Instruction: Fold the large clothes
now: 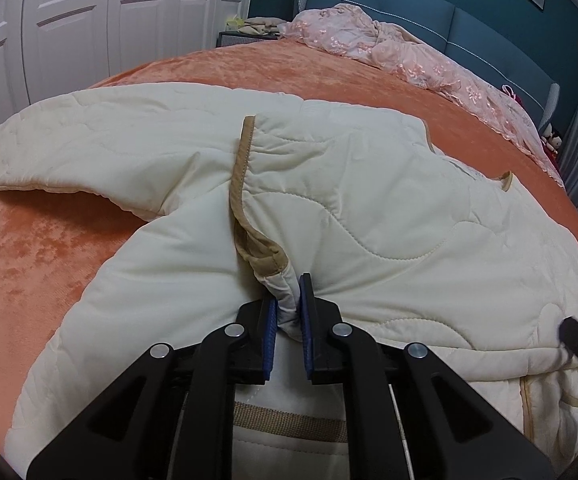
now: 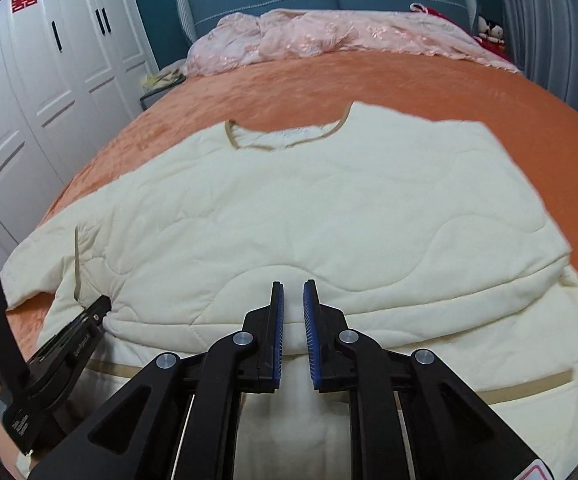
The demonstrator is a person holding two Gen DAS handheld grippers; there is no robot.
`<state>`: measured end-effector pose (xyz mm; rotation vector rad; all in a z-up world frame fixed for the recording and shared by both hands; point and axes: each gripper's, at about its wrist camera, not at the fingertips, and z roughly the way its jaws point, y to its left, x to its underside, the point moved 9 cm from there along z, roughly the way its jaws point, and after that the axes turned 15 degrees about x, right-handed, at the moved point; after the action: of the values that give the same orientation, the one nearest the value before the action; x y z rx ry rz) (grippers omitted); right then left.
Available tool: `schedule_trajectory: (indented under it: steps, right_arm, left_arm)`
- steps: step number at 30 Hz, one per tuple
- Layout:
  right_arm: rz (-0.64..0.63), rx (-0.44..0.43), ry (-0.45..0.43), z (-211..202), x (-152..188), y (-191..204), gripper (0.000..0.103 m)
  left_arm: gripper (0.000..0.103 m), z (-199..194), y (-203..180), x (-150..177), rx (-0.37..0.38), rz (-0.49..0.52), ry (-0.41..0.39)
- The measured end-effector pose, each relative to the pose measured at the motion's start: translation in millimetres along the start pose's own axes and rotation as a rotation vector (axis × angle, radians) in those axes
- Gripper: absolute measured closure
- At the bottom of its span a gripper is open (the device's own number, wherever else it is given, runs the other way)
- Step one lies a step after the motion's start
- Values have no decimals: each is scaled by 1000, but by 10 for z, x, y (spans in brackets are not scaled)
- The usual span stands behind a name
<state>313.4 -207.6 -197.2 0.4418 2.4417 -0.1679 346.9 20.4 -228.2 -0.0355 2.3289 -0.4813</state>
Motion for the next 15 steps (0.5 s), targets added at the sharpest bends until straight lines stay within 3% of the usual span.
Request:
schedule_trajectory:
  steps: [7, 11, 15]
  right_arm:
    - [-9, 34, -25, 193, 211, 24, 92]
    - [-66, 104, -65, 212, 275, 127, 92]
    - [-81, 125, -62, 193, 258, 128, 93]
  left_arm:
    - [93, 6, -14, -8, -12, 19, -18]
    - [93, -1, -13, -9, -11, 18, -24]
    - [87, -72, 25, -58, 59, -54, -5]
